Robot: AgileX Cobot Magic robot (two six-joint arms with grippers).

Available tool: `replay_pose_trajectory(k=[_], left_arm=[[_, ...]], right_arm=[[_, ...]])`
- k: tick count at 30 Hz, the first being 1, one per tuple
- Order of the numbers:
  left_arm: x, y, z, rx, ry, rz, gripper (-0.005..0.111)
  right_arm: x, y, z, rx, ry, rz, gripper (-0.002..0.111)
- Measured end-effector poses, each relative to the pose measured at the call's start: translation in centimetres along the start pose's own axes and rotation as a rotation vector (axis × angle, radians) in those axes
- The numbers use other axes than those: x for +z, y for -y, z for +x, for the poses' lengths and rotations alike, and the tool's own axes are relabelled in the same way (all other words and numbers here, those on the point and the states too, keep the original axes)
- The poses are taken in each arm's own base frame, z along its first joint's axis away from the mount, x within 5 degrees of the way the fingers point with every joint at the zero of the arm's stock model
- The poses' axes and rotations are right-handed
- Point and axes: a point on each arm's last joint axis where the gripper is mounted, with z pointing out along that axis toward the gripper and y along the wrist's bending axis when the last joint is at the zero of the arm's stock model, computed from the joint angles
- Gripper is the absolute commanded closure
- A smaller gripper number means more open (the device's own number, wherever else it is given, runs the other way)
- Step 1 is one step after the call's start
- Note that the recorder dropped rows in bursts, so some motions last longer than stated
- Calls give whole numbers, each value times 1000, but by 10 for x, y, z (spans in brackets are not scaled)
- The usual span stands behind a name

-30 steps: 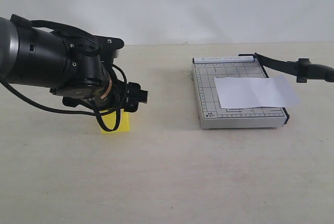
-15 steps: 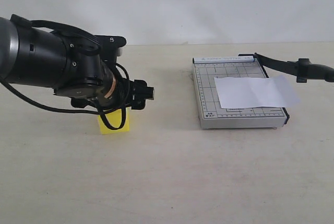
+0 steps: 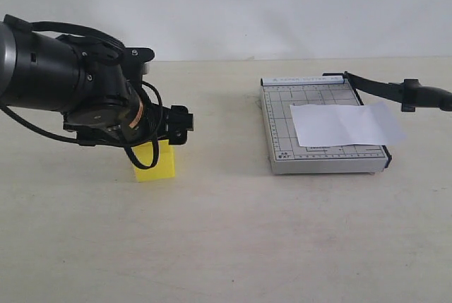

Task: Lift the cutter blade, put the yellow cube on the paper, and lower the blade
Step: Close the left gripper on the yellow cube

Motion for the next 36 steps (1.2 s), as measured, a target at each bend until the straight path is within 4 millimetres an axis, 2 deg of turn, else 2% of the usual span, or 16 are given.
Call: replay_pose_trajectory(k=[4, 12, 16, 30, 36], left_arm=[[2, 1, 0, 22, 3, -2, 9], [24, 14, 7, 52, -18, 40, 10], [28, 16, 9, 56, -27, 44, 10], [29, 12, 4, 114, 20, 1, 10], [27, 11, -3, 76, 47, 0, 11]], right_arm=[[0, 0, 0, 0, 0, 0, 108], [0, 0, 0, 0, 0, 0, 108], [0, 0, 0, 0, 0, 0, 108], [0, 0, 0, 0, 0, 0, 108], [0, 0, 0, 0, 0, 0, 108]])
